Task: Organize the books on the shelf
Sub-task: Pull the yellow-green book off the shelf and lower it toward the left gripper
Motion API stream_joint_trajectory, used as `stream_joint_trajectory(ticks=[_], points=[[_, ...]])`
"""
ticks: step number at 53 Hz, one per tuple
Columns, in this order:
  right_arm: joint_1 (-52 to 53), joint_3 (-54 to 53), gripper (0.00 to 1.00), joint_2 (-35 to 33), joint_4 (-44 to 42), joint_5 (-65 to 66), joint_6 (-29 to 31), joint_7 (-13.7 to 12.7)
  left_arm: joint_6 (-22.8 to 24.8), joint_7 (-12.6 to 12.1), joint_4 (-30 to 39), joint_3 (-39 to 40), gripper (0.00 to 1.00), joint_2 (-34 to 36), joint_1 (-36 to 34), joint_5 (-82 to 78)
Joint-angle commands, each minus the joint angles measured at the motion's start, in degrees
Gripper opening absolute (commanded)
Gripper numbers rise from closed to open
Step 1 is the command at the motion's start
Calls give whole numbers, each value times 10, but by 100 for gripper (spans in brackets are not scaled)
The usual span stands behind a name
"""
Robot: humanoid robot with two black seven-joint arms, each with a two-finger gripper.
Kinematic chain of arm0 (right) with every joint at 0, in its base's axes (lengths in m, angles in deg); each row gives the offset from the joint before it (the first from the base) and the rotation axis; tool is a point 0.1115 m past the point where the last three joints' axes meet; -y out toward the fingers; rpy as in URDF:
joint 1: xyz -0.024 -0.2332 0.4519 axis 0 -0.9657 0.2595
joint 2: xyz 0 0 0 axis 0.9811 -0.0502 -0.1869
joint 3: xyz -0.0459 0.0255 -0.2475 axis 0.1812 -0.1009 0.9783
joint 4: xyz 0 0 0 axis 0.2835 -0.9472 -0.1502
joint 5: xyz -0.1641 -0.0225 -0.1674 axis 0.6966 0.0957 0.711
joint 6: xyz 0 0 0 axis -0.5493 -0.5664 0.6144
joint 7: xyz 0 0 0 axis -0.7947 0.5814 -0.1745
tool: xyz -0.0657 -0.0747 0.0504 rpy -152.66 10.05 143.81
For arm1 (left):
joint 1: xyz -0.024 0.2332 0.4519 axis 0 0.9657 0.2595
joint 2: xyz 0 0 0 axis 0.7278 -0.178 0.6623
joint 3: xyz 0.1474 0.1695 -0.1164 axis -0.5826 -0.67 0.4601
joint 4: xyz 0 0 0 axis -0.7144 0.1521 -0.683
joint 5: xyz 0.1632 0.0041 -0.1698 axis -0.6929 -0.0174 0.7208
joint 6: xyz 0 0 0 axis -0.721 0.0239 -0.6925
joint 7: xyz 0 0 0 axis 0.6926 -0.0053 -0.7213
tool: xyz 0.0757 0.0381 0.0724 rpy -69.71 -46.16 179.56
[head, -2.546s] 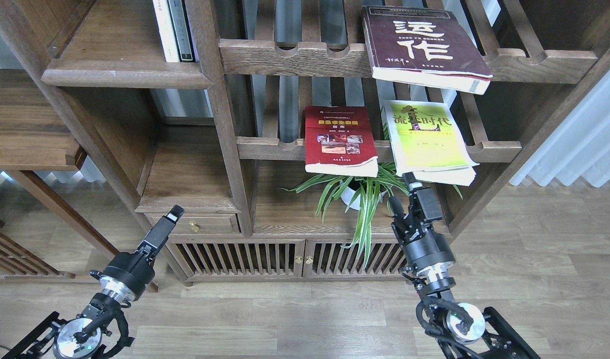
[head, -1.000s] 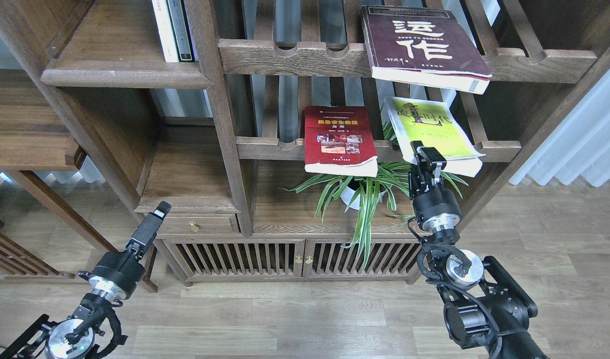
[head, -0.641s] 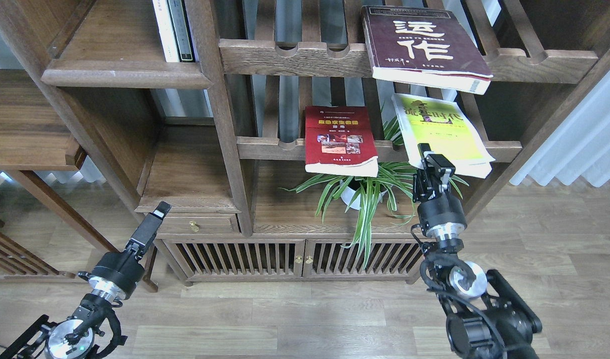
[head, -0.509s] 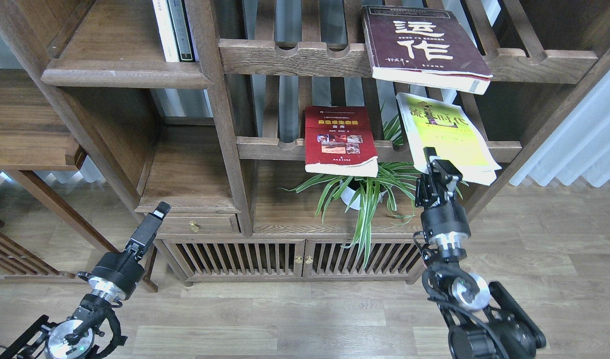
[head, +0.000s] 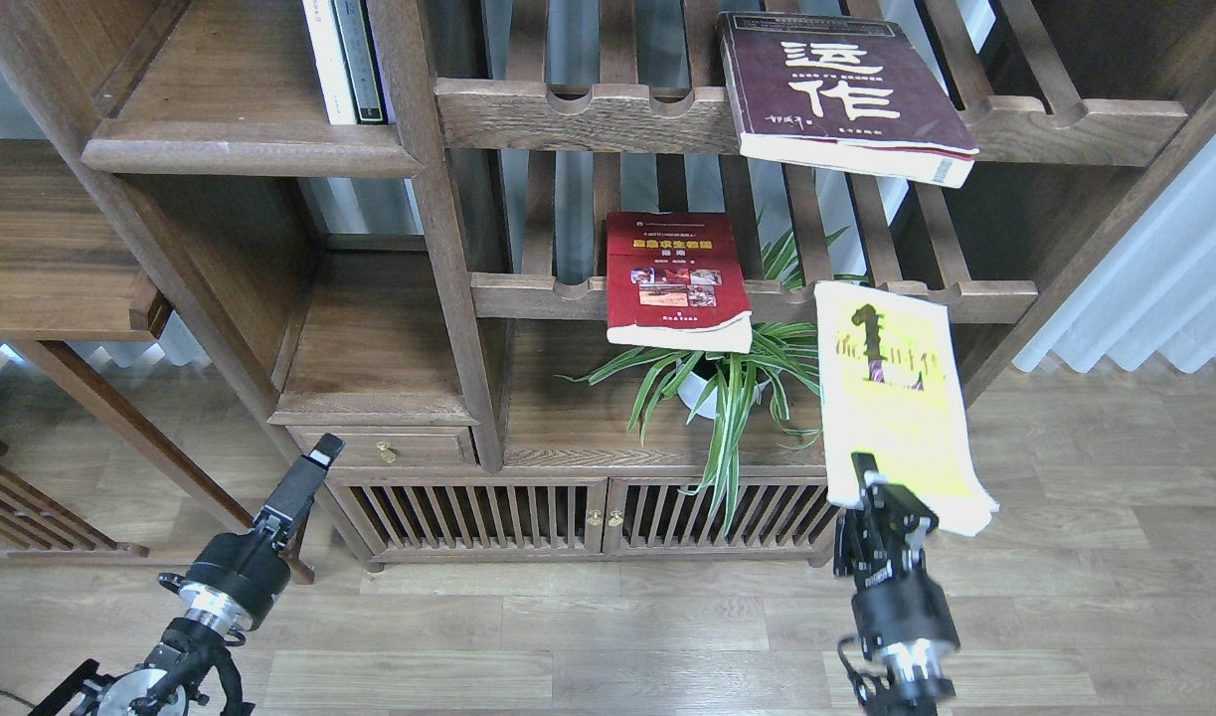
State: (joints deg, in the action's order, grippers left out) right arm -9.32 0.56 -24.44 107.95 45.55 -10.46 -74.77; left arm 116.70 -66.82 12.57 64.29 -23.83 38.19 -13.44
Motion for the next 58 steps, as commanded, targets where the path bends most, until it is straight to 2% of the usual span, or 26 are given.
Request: stream_joint_trajectory(ticks=[1,4,19,29,36,41,45,52,58], points=[[-22,45,5,-20,0,1,0,0,0,3,-4,-13,100,-1,3,0],[-33,76,5,-39,-1,1,0,0,0,-9,-13,-19,100,2,5,-1],[-20,126,5,-47,-7,3,0,-13,0,1,-51,-33,100,0,11,-1],[2,154,8,-47,-16,4,0,-26,0,-3,-42,-60,100,2,13,7],[16,176,10,-46,-25,5,0,-55,0,-7,10,-90,100,4,32,82],[29,203,6,-44,-41,8,0,-95,0,-7,45,-116,100,9,32,163],[46,224,5,-44,-59,10,0,-114,0,-7,60,-126,100,16,30,191],[73,243,4,-43,-92,11,0,-118,0,-6,95,-156,100,27,34,206],[78,252,4,-40,-96,11,0,-126,0,-6,97,-200,100,22,43,206]])
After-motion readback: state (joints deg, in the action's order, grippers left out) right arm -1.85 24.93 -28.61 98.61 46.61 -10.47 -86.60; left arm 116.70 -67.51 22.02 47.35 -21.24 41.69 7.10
